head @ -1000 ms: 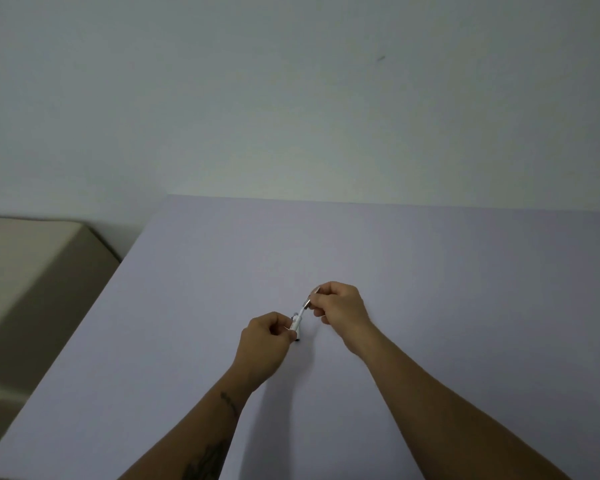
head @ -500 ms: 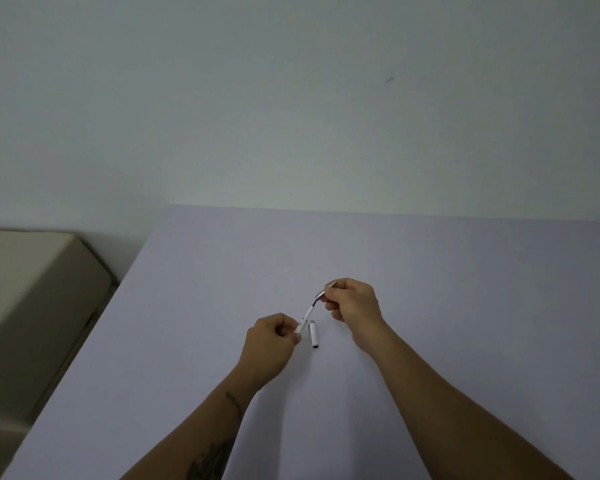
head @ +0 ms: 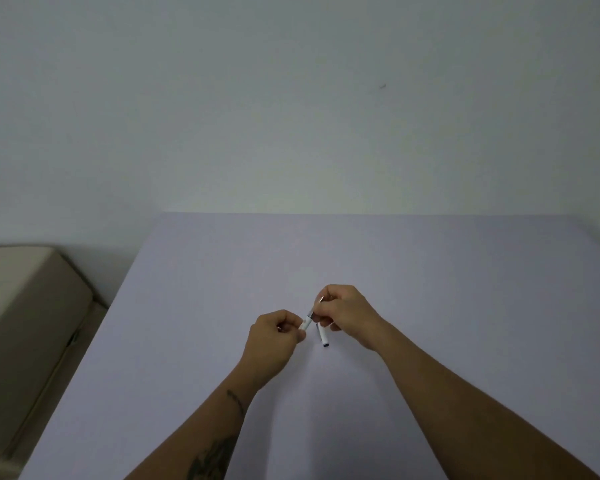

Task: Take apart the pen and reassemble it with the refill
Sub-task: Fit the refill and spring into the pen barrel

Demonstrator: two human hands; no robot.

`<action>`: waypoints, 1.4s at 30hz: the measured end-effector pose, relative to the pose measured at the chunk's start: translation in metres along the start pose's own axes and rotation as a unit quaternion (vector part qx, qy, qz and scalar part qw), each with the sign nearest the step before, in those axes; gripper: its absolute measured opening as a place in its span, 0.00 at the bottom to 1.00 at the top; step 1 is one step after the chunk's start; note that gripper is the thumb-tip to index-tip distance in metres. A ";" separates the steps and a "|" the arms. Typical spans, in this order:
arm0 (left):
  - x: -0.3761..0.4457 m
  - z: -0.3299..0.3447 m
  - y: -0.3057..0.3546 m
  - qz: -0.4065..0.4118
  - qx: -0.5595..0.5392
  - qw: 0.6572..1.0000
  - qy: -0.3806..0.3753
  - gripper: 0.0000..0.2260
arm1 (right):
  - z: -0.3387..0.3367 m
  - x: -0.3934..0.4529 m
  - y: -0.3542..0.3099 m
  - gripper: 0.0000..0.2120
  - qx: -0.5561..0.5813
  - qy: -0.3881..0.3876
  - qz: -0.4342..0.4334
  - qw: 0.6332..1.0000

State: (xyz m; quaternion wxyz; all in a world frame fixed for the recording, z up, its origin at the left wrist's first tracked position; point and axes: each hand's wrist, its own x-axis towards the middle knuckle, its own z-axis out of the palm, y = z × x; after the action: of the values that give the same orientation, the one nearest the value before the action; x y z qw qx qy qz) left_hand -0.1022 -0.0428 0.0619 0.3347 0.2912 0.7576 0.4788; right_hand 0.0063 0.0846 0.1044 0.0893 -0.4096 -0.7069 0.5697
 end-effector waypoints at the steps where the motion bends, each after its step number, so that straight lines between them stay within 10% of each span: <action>1: 0.000 0.000 0.000 -0.003 -0.006 1.000 -0.007 0.05 | -0.003 0.000 -0.001 0.04 -0.012 -0.010 -0.001 1.000; 18: 0.000 0.010 0.010 -0.011 0.007 0.999 -0.050 0.05 | -0.010 0.002 0.007 0.12 -0.056 -0.031 0.032 0.997; 24: 0.001 0.005 0.006 -0.027 0.015 0.998 -0.046 0.03 | -0.015 0.002 0.009 0.07 0.106 -0.068 0.060 0.990; 35: 0.001 0.002 0.011 -0.012 0.004 0.999 -0.052 0.05 | 0.006 0.001 0.010 0.13 0.073 0.021 0.028 0.997; 42: -0.001 -0.001 0.012 -0.018 -0.008 0.999 -0.040 0.07 | -0.007 -0.002 0.009 0.11 0.227 -0.071 0.092 0.967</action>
State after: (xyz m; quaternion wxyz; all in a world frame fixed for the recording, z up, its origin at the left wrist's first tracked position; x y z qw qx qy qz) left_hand -0.1003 -0.0395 0.0738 0.3758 0.2938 0.7447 0.4667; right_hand 0.0165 0.0885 0.0997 0.0767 -0.4007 -0.5231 0.7482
